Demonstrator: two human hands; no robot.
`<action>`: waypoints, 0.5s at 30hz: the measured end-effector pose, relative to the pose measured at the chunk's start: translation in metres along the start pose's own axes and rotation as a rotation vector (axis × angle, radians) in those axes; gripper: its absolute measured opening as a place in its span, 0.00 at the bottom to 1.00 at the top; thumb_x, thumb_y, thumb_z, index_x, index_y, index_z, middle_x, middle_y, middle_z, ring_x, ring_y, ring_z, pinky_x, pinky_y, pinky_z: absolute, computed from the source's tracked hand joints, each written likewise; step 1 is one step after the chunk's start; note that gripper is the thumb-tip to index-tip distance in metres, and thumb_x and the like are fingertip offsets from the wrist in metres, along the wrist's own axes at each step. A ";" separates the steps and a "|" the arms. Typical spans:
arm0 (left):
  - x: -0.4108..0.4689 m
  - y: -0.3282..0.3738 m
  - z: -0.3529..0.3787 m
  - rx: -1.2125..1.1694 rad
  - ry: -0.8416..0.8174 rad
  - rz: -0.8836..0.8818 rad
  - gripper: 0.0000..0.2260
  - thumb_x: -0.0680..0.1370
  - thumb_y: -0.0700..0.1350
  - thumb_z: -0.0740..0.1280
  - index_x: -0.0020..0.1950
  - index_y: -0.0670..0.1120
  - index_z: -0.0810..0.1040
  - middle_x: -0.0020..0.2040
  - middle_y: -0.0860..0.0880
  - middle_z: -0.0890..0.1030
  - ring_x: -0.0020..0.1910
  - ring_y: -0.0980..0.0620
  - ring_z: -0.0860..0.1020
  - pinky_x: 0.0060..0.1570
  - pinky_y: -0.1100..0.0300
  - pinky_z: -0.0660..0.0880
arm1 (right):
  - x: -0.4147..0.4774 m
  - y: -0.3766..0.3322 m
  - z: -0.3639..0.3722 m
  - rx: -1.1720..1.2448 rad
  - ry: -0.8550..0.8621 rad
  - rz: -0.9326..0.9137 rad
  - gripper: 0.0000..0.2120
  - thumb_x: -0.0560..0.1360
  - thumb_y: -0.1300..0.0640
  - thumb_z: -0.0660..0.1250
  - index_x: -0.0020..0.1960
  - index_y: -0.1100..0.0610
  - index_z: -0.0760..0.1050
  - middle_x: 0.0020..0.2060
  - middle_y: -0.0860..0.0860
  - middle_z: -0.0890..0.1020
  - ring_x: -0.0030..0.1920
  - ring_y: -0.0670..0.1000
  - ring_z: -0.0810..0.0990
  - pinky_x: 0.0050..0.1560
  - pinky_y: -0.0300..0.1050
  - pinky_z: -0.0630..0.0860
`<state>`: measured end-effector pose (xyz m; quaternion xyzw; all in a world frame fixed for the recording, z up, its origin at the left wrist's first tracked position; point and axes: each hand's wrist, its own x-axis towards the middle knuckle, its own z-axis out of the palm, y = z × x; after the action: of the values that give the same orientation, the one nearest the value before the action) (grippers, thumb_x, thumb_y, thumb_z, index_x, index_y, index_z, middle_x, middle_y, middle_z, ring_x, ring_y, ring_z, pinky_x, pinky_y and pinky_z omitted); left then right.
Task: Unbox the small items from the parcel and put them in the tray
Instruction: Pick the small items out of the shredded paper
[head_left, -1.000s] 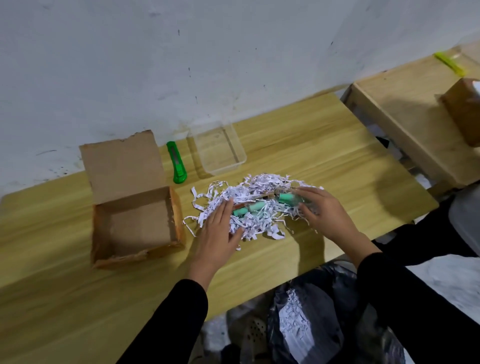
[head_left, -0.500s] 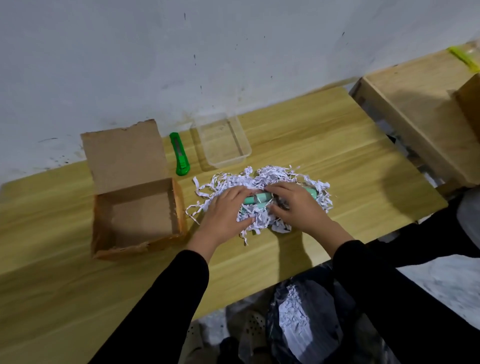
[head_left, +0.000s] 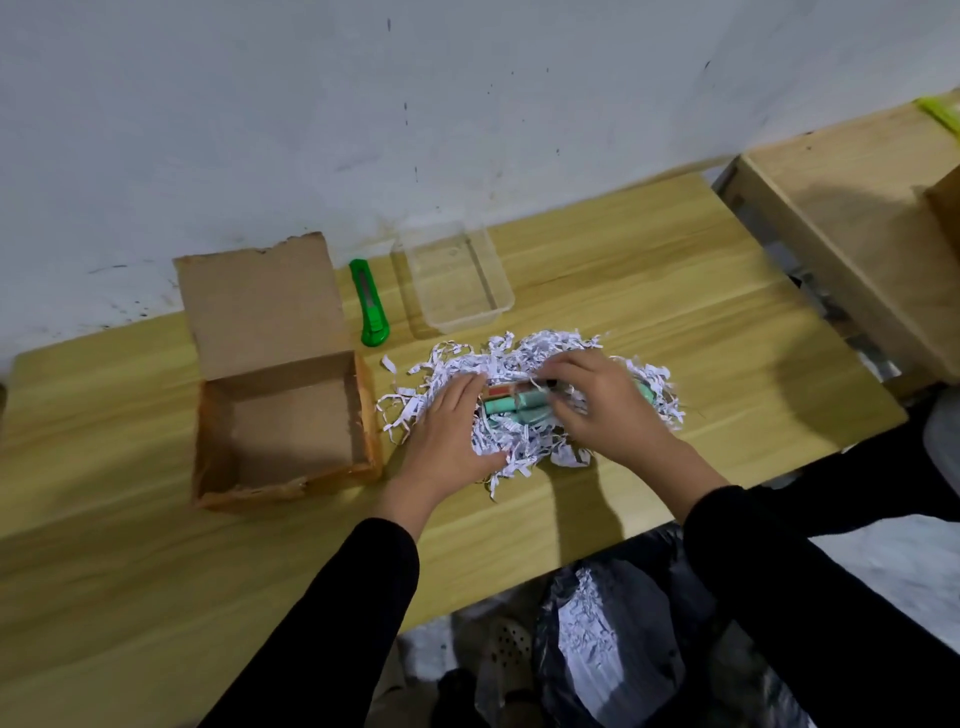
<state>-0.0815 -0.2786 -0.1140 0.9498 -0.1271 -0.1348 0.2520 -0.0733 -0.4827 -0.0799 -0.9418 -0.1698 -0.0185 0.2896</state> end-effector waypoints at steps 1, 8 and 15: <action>0.000 0.000 0.000 -0.009 0.011 0.003 0.42 0.69 0.53 0.73 0.76 0.49 0.53 0.77 0.50 0.55 0.76 0.52 0.52 0.73 0.53 0.54 | 0.004 -0.006 0.006 0.000 -0.059 -0.037 0.14 0.71 0.61 0.66 0.56 0.59 0.78 0.52 0.55 0.81 0.54 0.56 0.78 0.54 0.51 0.76; 0.000 0.005 0.001 -0.021 -0.005 -0.018 0.44 0.69 0.56 0.72 0.77 0.49 0.51 0.78 0.51 0.53 0.77 0.53 0.48 0.74 0.54 0.51 | 0.007 0.009 0.003 -0.101 -0.307 0.111 0.28 0.72 0.47 0.67 0.69 0.53 0.66 0.68 0.52 0.70 0.66 0.54 0.69 0.65 0.51 0.69; -0.004 0.004 0.005 0.037 -0.041 -0.032 0.46 0.70 0.61 0.69 0.77 0.48 0.46 0.78 0.52 0.46 0.77 0.54 0.42 0.74 0.56 0.45 | 0.000 0.027 -0.020 -0.110 -0.210 0.132 0.29 0.66 0.53 0.75 0.64 0.59 0.72 0.60 0.59 0.77 0.62 0.61 0.72 0.61 0.52 0.70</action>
<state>-0.0870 -0.2831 -0.1154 0.9533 -0.1193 -0.1560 0.2296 -0.0631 -0.5148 -0.0782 -0.9621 -0.1354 0.0898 0.2190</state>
